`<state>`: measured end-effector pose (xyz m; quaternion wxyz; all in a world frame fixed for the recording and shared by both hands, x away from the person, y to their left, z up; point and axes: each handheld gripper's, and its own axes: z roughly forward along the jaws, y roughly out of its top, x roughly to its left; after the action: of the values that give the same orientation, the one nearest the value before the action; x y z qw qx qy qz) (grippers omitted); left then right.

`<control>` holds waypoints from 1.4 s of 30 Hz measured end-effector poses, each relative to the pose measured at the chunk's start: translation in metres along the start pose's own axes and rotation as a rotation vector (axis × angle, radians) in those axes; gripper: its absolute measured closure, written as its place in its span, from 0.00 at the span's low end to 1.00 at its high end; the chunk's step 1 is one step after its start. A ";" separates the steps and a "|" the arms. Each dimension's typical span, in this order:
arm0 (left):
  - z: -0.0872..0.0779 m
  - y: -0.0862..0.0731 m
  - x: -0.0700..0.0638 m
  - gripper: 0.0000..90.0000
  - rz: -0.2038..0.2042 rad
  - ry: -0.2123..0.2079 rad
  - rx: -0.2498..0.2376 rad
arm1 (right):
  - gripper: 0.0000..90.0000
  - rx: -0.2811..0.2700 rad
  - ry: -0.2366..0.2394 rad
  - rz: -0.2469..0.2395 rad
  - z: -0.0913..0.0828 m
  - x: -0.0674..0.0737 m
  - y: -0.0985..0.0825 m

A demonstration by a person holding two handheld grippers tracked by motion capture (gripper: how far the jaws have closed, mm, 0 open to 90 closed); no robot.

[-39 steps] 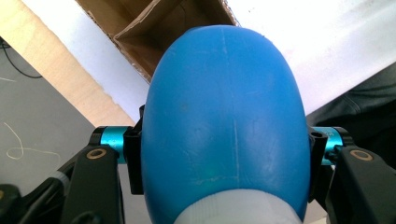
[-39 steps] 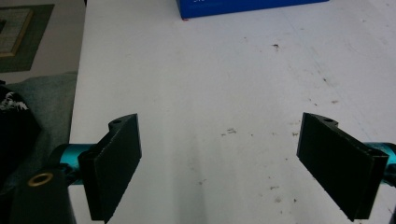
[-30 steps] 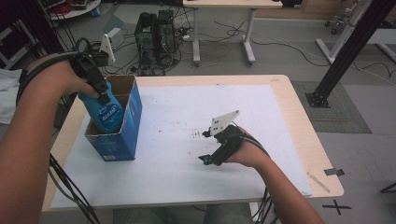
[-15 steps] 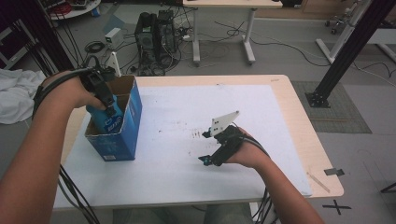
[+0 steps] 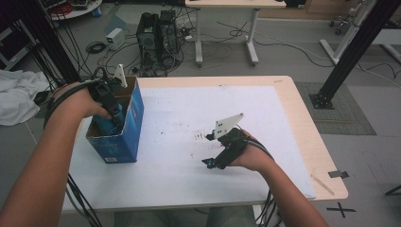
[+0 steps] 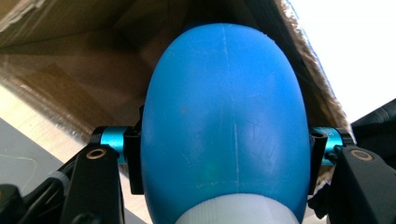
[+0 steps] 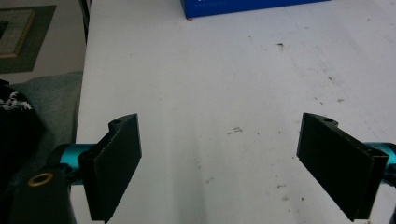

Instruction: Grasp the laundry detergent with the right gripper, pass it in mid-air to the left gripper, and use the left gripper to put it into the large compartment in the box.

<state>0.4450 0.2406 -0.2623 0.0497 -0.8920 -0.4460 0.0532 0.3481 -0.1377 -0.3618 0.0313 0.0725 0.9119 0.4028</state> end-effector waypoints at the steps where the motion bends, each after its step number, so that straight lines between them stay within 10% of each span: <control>1: 0.002 0.000 -0.001 0.43 -0.006 0.002 -0.011 | 0.14 -0.002 0.001 -0.003 0.000 0.000 0.000; 42: 0.026 0.001 0.006 0.38 0.042 -0.014 -0.030 | 0.14 -0.008 0.000 -0.005 0.004 0.001 0.002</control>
<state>0.4456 0.2460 -0.2881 0.0321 -0.9015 -0.4282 0.0539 0.3475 -0.1339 -0.3630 0.0327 0.0699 0.9104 0.4064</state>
